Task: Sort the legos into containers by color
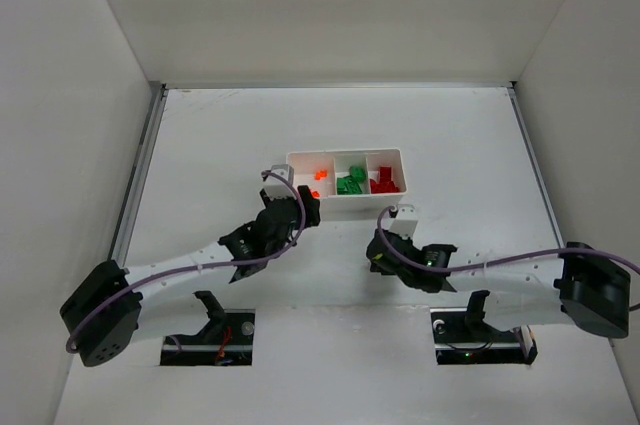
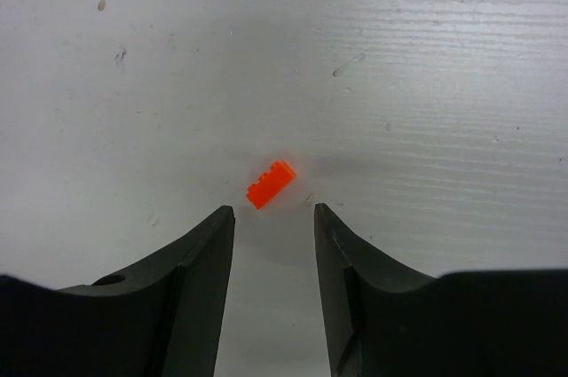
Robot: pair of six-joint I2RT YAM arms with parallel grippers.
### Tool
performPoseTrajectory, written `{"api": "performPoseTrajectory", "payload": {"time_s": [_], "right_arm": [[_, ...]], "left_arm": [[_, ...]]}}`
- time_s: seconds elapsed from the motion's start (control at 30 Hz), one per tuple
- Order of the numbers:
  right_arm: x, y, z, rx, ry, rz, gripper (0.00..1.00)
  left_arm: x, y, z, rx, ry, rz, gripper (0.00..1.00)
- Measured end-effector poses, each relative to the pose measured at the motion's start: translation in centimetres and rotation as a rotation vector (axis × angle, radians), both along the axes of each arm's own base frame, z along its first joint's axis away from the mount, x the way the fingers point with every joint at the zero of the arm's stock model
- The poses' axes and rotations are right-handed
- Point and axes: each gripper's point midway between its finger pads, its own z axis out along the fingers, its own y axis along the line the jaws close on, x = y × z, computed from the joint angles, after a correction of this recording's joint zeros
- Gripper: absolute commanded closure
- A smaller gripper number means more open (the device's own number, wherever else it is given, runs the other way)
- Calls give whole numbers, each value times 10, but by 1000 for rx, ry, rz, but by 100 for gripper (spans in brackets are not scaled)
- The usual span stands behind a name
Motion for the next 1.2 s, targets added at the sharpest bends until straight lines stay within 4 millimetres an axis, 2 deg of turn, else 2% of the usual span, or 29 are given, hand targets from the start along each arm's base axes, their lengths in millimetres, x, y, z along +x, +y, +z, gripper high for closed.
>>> {"api": "performPoseTrajectory", "payload": {"time_s": [0.1, 0.23, 0.43, 0.7, 0.83, 0.93, 1.1, 1.2], "right_arm": [[4, 1, 0, 12, 2, -12, 55], [6, 3, -5, 9, 17, -18, 57], [5, 3, -15, -16, 43, -17, 63], [17, 6, -16, -25, 44, -41, 74], [18, 7, -17, -30, 43, -40, 74], [20, 6, -17, -36, 42, -40, 83], [21, 6, -14, -37, 34, -37, 85], [23, 9, -2, -13, 10, -34, 84]], "left_arm": [[-16, 3, -14, 10, 28, -17, 42], [-25, 2, -20, 9, 48, -30, 42], [-30, 3, -16, -17, 35, -27, 41], [-36, 14, -16, -34, 20, -9, 41], [-39, 18, -20, -34, 28, -2, 41], [-40, 20, -24, -29, 35, 1, 40], [-43, 25, -22, -42, 29, 5, 39], [-42, 31, -21, -57, 24, 20, 38]]}}
